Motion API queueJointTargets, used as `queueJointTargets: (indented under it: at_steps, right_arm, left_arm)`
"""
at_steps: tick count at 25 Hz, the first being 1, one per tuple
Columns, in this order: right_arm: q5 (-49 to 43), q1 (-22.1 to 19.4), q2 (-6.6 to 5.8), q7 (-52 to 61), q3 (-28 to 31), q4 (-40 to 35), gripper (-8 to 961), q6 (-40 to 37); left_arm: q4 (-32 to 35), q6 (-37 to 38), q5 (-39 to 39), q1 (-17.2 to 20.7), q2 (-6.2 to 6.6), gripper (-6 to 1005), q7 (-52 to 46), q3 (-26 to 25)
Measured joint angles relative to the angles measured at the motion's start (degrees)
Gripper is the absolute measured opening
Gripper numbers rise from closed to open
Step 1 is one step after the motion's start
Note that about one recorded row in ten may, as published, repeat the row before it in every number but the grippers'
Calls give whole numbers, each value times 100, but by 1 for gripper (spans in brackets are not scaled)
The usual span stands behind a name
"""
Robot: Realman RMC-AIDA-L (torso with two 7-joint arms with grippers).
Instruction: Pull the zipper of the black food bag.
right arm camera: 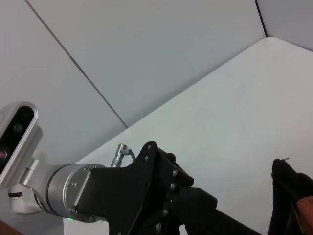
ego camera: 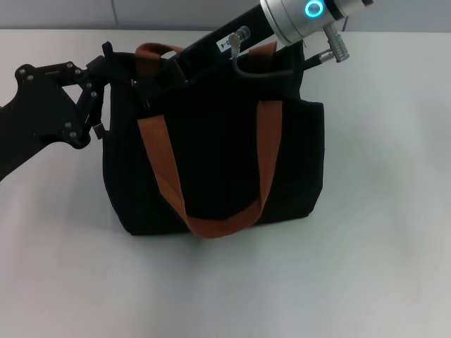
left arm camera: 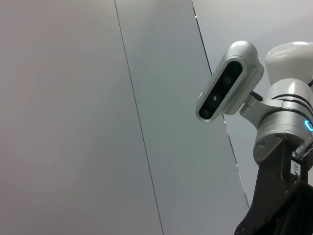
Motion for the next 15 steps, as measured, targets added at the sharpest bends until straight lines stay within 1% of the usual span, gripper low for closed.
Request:
queueJointTargets:
  at_steps: [15]
  right_arm:
    - [-12,-6,-1,66,-2,13,114,96]
  left_arm:
    - [0,-37,0,-24,-5,23,-1,0]
